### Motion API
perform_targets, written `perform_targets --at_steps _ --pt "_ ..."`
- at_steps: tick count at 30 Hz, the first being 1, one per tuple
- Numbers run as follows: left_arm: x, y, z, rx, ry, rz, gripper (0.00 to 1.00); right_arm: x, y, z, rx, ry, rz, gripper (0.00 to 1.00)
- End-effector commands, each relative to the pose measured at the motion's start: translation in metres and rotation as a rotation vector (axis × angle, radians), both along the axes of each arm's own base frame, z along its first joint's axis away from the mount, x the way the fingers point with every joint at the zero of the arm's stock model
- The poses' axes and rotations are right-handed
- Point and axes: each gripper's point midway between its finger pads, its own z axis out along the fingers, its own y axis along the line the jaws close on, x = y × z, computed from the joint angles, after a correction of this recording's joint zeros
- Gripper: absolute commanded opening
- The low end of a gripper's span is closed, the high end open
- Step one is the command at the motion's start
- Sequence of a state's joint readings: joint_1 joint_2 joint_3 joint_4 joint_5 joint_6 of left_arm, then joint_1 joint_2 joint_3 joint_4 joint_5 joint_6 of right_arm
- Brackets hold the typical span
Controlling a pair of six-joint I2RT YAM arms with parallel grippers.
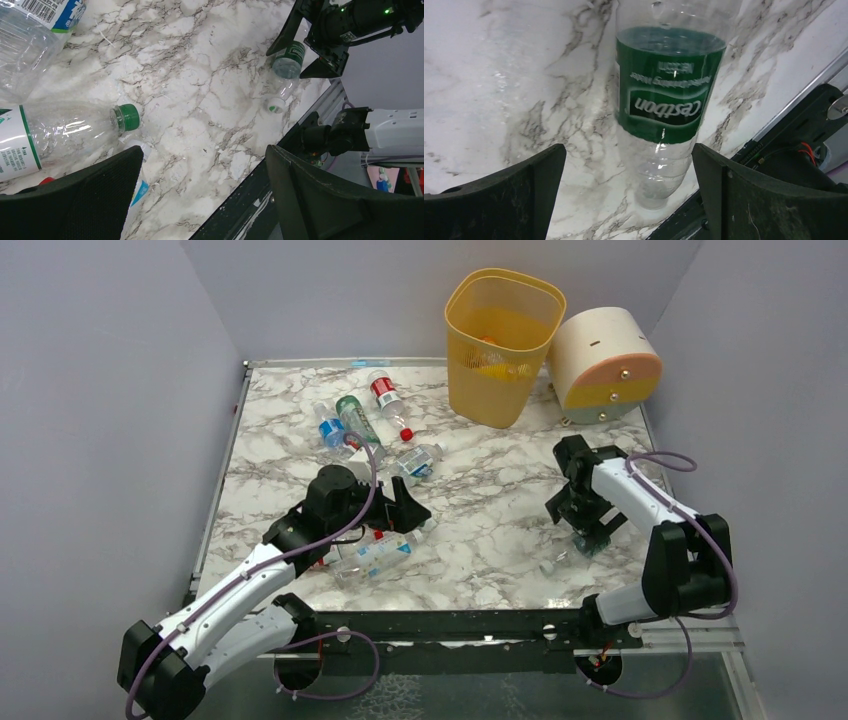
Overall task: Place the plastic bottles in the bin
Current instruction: Pick up the plastic bottle at the center of the board.
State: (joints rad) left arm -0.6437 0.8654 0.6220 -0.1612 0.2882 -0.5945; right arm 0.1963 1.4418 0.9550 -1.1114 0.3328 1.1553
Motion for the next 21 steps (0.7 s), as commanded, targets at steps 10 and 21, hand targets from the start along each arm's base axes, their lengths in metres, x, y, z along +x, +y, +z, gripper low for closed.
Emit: perform_targets --at_steps 10,21 --pt "-0.005 -0.003 0.009 -0.016 -0.044 -0.043 0.99 -0.036 0.002 -0.032 0.016 0.125 -0.073 0.98" --pt "-0.004 -0.002 0.007 -0.006 -0.039 -0.035 0.99 -0.031 0.011 -0.050 0.075 0.117 -0.005 0.78"
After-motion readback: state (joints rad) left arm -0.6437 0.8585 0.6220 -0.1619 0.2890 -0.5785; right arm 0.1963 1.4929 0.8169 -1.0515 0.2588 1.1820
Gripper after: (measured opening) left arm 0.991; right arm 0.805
